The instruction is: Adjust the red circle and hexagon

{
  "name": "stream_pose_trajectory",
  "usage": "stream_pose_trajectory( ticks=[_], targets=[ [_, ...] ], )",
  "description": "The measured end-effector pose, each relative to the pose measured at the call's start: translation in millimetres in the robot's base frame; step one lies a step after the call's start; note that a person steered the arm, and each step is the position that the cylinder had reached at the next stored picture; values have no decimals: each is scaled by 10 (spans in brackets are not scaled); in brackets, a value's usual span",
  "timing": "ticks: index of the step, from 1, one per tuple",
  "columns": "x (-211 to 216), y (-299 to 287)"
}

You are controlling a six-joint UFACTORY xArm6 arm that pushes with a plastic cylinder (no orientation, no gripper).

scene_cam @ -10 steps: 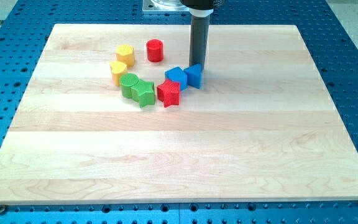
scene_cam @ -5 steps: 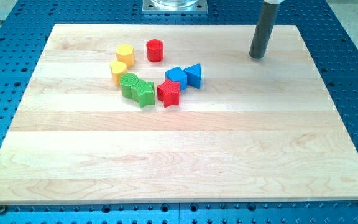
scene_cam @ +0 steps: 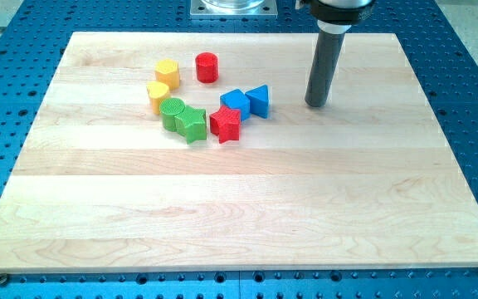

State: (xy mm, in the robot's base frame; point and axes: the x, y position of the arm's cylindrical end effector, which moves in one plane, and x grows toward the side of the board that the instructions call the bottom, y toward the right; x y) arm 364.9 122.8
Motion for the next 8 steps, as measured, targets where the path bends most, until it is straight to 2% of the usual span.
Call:
stream_pose_trajectory(
  ticks=[6,7,8],
  targets=[
    [422,-226],
    [205,-146],
    [-402,-250]
  ],
)
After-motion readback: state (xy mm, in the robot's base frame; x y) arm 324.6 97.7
